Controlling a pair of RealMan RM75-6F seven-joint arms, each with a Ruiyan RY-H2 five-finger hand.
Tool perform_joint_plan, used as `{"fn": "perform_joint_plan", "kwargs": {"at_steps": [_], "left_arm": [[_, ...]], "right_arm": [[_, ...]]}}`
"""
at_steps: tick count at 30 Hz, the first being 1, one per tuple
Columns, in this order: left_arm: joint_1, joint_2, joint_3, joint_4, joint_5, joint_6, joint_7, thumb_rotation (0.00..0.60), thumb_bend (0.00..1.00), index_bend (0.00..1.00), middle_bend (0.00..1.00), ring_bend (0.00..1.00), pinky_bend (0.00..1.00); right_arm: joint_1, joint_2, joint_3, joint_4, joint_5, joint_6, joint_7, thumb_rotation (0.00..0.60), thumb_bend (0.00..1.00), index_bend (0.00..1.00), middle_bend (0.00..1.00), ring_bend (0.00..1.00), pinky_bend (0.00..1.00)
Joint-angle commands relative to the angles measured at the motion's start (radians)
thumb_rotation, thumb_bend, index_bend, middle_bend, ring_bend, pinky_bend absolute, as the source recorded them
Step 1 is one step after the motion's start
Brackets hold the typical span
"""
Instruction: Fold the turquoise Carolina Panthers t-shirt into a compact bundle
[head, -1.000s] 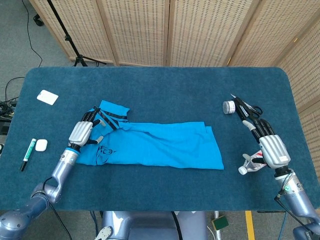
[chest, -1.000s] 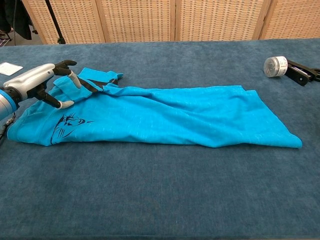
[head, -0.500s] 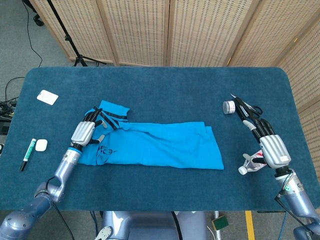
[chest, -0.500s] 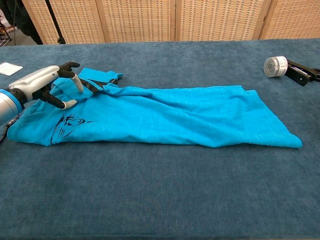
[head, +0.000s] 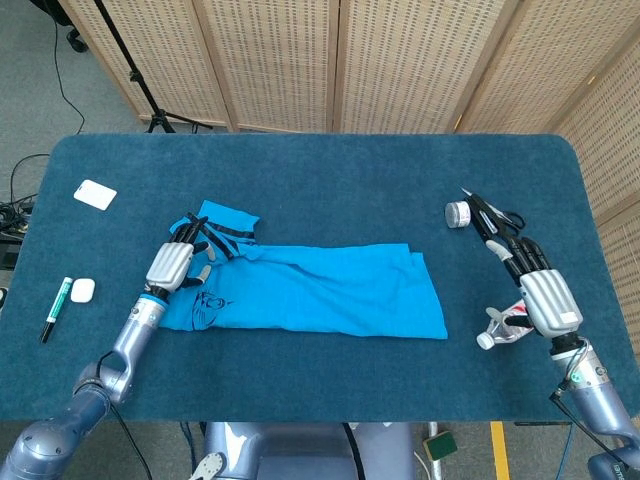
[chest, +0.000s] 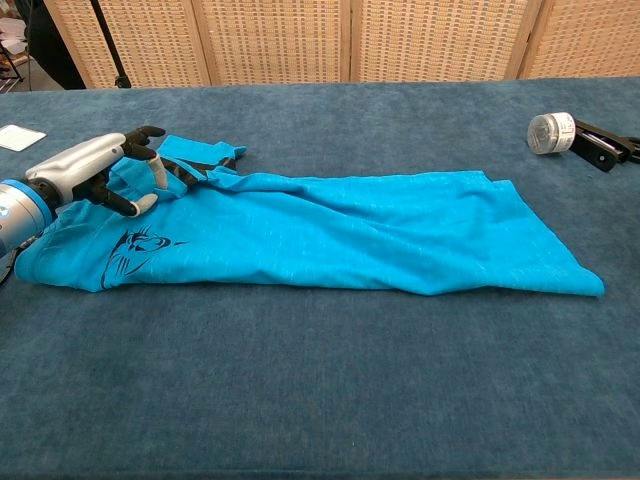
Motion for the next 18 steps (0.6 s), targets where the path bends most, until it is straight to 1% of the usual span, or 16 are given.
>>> {"fn": "perform_joint_plan", "kwargs": {"at_steps": [1,10,18], "left_arm": [[0.001,-0.001,0.002,0.002,0.001,-0.001,-0.002,0.600,0.44,0.55,0.00,0.00,0.00],[-0.004,-0.003,-0.002,0.010,-0.001,-0.007,-0.003,0.600,0.46,0.62,0.00,0.00,0.00],[-0.026,0.011,0.014,0.030,0.026,0.024,0.016,0.600,0.45,0.63,0.00,0.00,0.00]], "right_arm": [[0.000,0.000,0.000,0.000,0.000,0.000,0.001,0.600,0.13,0.03,0.00,0.00,0.00],[0.000,0.000,0.000,0.001,-0.001,0.001,0.001,0.600,0.13,0.03,0.00,0.00,0.00],[0.000,0.000,0.001,0.003,0.001,0.000,0.003,0.600,0.13,0.03,0.00,0.00,0.00]]}}
